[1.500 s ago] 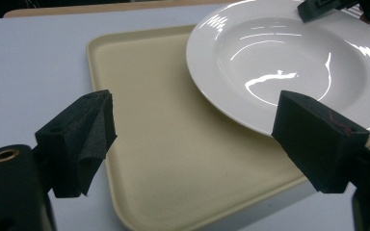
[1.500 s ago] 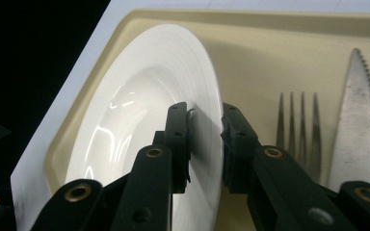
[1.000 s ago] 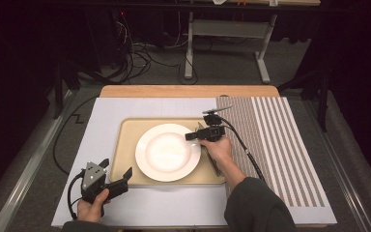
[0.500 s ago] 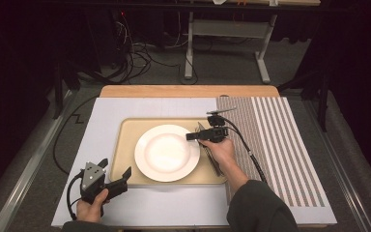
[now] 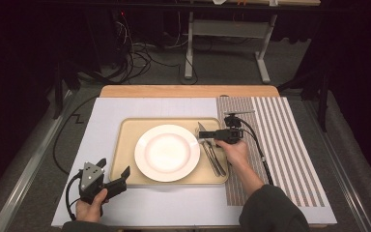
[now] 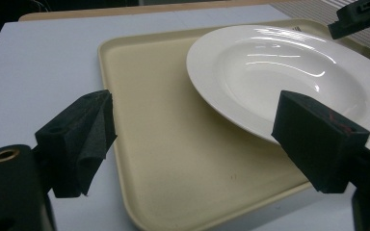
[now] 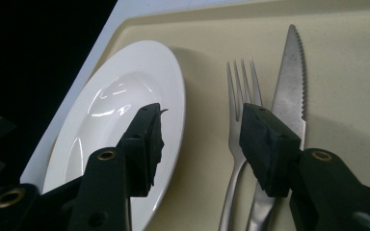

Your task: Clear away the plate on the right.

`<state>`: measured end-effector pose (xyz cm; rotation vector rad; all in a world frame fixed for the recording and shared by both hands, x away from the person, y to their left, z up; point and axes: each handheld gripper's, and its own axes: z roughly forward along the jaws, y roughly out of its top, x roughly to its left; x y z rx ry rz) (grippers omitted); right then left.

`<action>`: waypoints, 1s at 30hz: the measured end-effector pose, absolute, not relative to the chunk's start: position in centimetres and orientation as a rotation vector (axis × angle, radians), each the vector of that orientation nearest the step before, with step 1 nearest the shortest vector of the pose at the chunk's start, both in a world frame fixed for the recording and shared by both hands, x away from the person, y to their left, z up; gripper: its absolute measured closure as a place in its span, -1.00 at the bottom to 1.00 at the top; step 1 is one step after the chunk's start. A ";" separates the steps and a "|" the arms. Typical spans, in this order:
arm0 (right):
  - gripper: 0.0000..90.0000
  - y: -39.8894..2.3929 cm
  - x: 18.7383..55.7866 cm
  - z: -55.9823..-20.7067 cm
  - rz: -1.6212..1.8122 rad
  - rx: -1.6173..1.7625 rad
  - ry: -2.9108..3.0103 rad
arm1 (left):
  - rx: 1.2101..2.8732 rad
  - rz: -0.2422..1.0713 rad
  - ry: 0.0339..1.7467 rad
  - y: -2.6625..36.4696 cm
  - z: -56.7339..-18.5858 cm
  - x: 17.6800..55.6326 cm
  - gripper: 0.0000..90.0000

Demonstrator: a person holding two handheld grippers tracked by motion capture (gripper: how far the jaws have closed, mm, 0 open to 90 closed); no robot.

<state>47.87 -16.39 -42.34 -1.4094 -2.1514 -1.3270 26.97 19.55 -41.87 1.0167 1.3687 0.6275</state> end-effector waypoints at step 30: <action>0.10 -21.7 46.5 -42.0 -1.424 -1.447 -2.098 | 1.003 0.648 1.367 19.9 -41.8 26.9 -0.65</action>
